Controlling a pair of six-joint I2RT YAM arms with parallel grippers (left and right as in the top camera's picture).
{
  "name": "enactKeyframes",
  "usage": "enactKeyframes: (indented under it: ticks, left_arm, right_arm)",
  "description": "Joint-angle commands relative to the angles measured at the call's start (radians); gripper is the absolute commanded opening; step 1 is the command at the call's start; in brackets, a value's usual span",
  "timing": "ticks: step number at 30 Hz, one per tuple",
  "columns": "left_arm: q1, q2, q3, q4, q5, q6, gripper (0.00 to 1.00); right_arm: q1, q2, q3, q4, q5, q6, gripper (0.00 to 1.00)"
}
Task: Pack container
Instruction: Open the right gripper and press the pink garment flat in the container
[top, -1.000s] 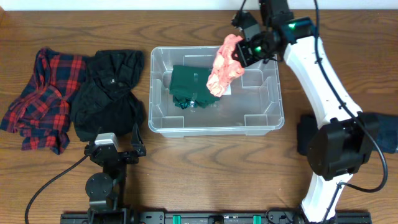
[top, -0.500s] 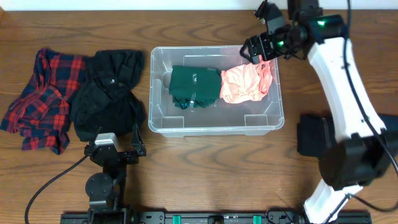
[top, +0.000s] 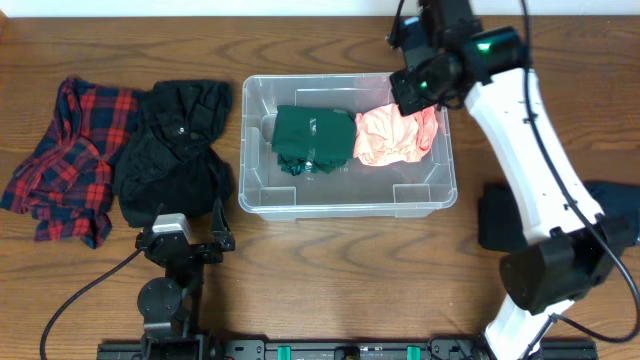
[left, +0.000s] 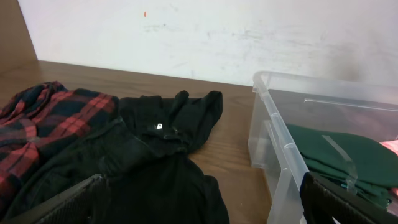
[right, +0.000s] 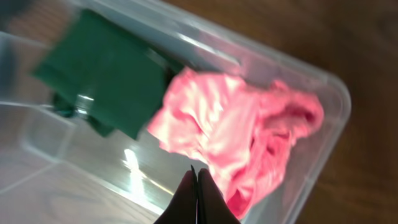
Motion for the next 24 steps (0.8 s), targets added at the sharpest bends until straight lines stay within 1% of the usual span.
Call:
enactKeyframes:
  ticks: [1, 9, 17, 24]
  left_arm:
    - [0.004, -0.005, -0.016, -0.036, 0.006, -0.012, 0.98]
    - [0.004, -0.005, -0.016, -0.036, 0.006, -0.012, 0.98]
    - [0.004, -0.005, -0.016, -0.036, 0.006, -0.012, 0.98]
    - [0.004, -0.005, -0.016, -0.036, 0.006, -0.012, 0.98]
  right_arm:
    - [0.023, 0.034, -0.005, -0.024, 0.19, 0.12, 0.01]
    - [0.025, 0.154, -0.011, -0.058, 0.247, 0.181, 0.01]
    - [0.025, 0.288, -0.011, -0.058, 0.282, 0.198, 0.01]
    - [0.025, 0.33, -0.015, -0.029, 0.34, 0.206, 0.01]
